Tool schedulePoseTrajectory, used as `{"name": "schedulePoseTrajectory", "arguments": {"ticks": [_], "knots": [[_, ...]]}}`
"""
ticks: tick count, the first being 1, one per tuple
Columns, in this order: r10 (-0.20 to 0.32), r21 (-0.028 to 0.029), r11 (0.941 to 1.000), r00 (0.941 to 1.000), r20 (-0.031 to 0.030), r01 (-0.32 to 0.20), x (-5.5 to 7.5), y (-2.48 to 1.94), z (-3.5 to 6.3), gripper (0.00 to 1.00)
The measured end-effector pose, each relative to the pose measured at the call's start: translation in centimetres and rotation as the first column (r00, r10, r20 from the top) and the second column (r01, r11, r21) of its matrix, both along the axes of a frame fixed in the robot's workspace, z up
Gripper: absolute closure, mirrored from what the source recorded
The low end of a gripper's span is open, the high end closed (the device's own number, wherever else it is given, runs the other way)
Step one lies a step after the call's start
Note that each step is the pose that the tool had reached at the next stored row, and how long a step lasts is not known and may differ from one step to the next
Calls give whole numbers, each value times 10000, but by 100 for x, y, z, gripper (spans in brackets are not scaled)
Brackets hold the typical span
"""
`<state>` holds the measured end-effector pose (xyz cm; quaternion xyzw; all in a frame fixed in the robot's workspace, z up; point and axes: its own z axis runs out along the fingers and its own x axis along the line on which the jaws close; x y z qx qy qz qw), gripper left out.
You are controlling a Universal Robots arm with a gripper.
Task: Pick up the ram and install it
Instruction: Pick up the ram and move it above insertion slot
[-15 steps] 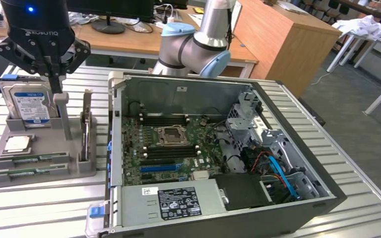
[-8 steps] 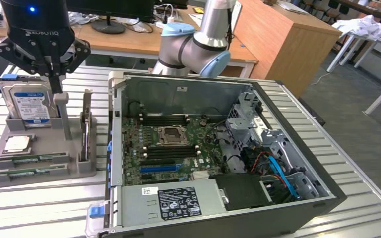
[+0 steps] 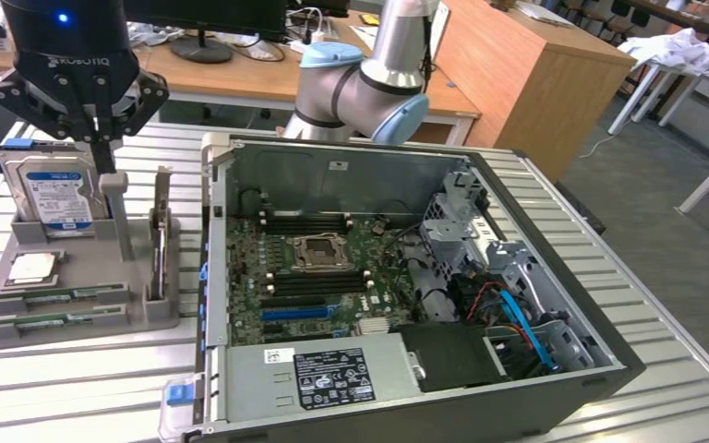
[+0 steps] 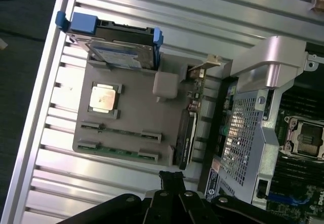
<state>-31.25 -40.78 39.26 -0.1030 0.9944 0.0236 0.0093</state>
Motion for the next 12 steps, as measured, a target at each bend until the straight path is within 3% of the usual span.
{"name": "schedulePoseTrajectory", "arguments": {"ticks": [12], "knots": [[651, 0, 9979, 9979, 0, -651, 0, 0, 0, 90]]}}
